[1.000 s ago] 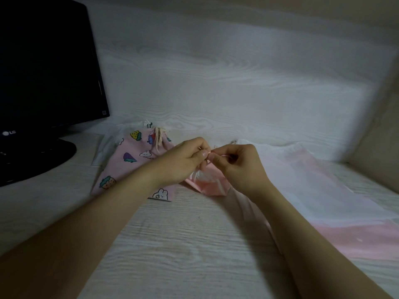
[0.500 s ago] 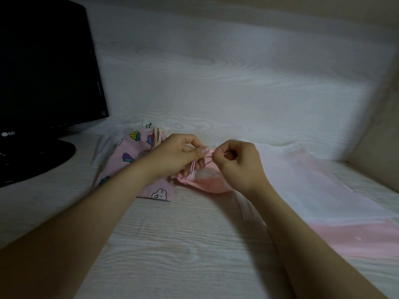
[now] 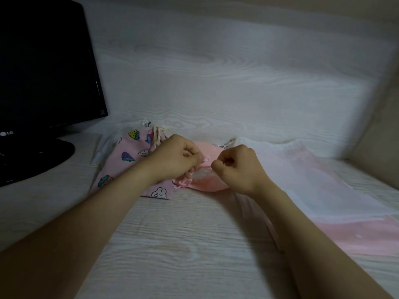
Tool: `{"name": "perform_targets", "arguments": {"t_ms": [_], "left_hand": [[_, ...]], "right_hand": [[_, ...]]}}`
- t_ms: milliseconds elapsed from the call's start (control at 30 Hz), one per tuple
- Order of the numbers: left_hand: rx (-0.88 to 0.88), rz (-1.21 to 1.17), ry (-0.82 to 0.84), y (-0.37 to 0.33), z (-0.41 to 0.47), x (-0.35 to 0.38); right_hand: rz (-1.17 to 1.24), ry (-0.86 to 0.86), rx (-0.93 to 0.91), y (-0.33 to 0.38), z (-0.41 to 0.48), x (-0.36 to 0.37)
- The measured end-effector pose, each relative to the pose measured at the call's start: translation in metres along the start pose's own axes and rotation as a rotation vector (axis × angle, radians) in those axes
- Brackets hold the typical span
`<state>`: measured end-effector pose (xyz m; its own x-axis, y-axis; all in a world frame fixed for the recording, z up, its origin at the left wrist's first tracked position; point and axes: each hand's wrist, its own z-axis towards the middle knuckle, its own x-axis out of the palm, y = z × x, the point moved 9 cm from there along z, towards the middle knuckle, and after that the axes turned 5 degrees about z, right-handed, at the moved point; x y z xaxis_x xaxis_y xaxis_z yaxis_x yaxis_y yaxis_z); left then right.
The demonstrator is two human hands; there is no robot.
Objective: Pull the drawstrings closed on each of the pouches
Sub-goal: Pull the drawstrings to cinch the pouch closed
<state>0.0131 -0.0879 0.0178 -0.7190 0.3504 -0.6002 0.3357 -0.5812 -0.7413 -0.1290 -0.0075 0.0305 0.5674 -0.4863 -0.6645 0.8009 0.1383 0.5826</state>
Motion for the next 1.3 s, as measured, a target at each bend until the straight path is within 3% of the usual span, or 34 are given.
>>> {"name": "perform_targets", "arguments": {"t_ms": [133,467,567,633,733,867,933,1033,1300], "left_hand": [[0.097,0.133,0.061,-0.011,-0.004,0.004],[0.090,0.060,0.132,-0.012,-0.007,0.011],[0.056,-0.004,0.136,-0.005,-0.005,0.013],[0.037,-0.056,0.153,-0.003,-0.004,0.015],[-0.003,-0.098,0.175,0.001,-0.003,0.017],[-0.051,-0.147,0.163,0.007,-0.001,0.016],[-0.075,-0.167,0.149,0.010,0.000,0.014],[-0.093,-0.184,0.127,0.010,0.000,0.013],[-0.078,-0.186,0.086,0.006,-0.001,0.010]], "right_hand": [[0.373,0.065,0.074,0.006,-0.002,0.003],[0.825,0.061,0.371,-0.021,-0.001,0.011],[1.138,-0.136,0.351,-0.025,0.004,-0.008],[1.215,-0.289,0.303,-0.031,0.006,-0.024],[1.058,-0.381,0.243,-0.042,0.008,-0.035],[0.180,-0.218,0.175,-0.044,0.015,-0.020],[-0.063,-0.165,0.164,-0.043,0.014,-0.013],[-0.093,-0.204,0.162,-0.039,0.011,-0.021],[0.064,-0.108,-0.194,0.023,-0.004,-0.006]]}}
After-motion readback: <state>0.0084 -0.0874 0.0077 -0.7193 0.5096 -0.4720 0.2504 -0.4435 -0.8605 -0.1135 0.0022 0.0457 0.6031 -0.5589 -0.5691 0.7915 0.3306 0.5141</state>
